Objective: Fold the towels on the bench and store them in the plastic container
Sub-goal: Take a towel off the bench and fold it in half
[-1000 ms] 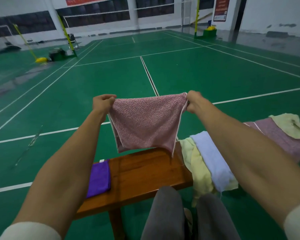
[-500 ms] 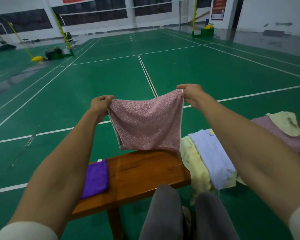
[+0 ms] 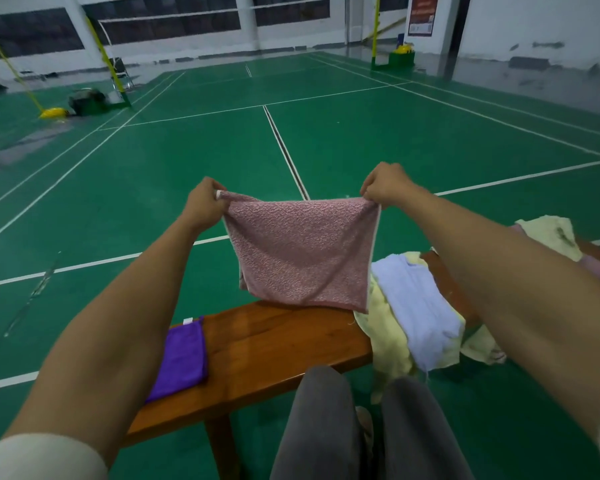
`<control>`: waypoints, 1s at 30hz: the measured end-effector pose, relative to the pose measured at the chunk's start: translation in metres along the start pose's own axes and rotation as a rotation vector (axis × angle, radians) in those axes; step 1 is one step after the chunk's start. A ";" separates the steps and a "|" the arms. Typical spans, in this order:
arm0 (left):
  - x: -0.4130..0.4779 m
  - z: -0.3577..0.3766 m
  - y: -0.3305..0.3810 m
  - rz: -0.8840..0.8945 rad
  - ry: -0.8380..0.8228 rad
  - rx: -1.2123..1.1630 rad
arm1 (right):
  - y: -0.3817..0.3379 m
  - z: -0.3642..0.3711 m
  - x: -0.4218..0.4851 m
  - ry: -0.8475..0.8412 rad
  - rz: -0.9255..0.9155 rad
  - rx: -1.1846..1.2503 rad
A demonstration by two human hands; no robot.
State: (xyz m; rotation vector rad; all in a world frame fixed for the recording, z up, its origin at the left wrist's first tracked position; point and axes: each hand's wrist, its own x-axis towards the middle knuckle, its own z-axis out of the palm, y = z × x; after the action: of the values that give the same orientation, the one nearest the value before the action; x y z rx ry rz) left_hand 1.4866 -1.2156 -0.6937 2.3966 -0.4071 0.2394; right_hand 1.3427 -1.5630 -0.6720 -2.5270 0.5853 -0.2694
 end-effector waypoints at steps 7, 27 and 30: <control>0.001 0.008 0.007 -0.177 -0.022 -0.548 | 0.015 0.002 -0.011 -0.160 0.343 0.805; -0.004 0.001 -0.007 -0.070 0.180 0.154 | 0.010 -0.006 0.004 0.217 0.012 -0.132; -0.006 -0.001 -0.005 -0.163 0.192 0.088 | 0.002 -0.001 0.002 0.246 0.026 -0.136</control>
State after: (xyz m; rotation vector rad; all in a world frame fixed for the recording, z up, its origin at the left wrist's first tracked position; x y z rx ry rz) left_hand 1.4829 -1.2099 -0.6980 2.4492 -0.1149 0.4160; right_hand 1.3437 -1.5656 -0.6722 -2.6335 0.7532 -0.5541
